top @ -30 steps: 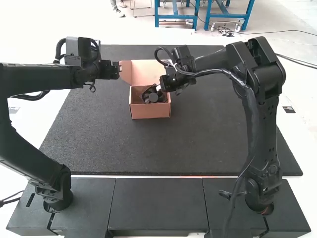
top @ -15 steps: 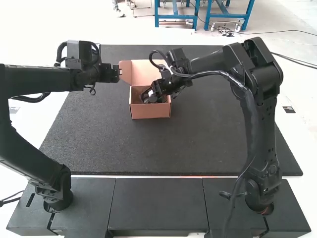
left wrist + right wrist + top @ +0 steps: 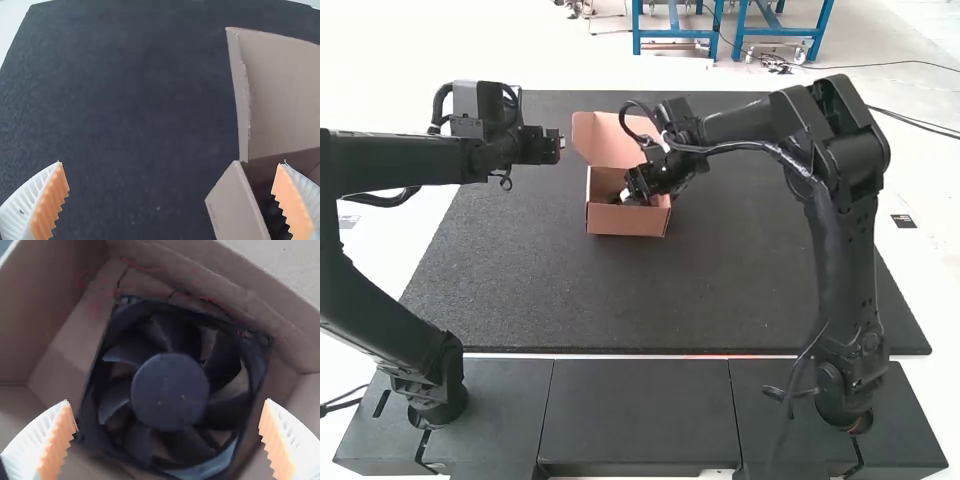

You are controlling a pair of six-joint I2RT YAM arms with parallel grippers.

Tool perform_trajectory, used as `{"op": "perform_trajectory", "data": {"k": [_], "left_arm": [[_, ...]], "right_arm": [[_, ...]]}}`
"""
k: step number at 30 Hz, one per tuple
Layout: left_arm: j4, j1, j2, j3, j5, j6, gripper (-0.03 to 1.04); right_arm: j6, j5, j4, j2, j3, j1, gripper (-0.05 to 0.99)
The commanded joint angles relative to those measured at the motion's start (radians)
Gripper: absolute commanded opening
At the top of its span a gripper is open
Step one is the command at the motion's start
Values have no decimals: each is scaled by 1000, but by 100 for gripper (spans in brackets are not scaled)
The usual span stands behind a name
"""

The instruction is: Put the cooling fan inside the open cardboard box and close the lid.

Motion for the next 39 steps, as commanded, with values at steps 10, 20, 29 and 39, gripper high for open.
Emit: {"op": "perform_trajectory", "data": {"k": [10, 20, 29, 39], "left_arm": [[-2, 61, -17, -2, 2, 6, 96], [22, 57, -21, -18, 2, 7, 96], [25, 11, -26, -15, 100, -11, 96], [65, -5, -21, -13, 157, -51, 97]], "right_arm": [[-11, -4, -108, 90, 41, 21, 90], [-9, -3, -140, 34, 179, 44, 90], [32, 46, -144, -70, 320, -11, 91], [-5, 158, -103, -131, 251, -170, 91]]}}
